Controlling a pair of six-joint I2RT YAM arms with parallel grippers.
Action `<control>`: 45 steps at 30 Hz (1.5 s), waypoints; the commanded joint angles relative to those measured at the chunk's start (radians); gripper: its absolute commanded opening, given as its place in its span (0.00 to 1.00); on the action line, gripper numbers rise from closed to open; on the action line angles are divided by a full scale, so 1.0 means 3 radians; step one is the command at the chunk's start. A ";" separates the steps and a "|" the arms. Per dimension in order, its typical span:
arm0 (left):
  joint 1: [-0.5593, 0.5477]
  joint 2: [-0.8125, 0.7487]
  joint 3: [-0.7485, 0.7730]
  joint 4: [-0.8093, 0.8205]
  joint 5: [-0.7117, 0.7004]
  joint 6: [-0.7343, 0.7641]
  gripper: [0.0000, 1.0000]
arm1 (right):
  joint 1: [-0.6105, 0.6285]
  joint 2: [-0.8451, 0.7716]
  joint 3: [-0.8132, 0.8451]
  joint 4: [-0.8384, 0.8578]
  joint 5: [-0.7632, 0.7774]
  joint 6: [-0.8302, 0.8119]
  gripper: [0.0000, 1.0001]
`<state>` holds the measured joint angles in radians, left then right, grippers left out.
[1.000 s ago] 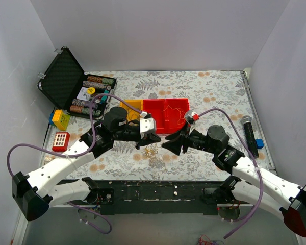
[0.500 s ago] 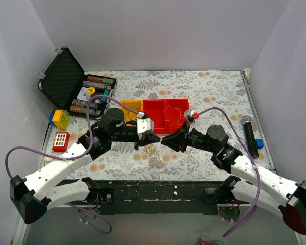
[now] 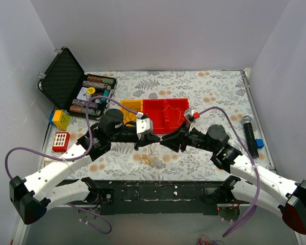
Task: Untangle the cables
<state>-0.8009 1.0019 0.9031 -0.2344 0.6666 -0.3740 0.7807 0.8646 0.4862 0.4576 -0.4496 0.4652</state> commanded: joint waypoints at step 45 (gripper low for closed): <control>-0.0005 -0.0119 -0.0193 0.1170 -0.0275 -0.1048 0.85 | 0.0133 -0.0407 0.1253 -0.1520 0.0624 -0.0845 0.01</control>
<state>-0.8009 0.9493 0.8066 0.0212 0.5541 -0.5835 0.8204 0.7330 0.7982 -0.0113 -0.2382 0.2237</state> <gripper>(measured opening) 0.867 0.024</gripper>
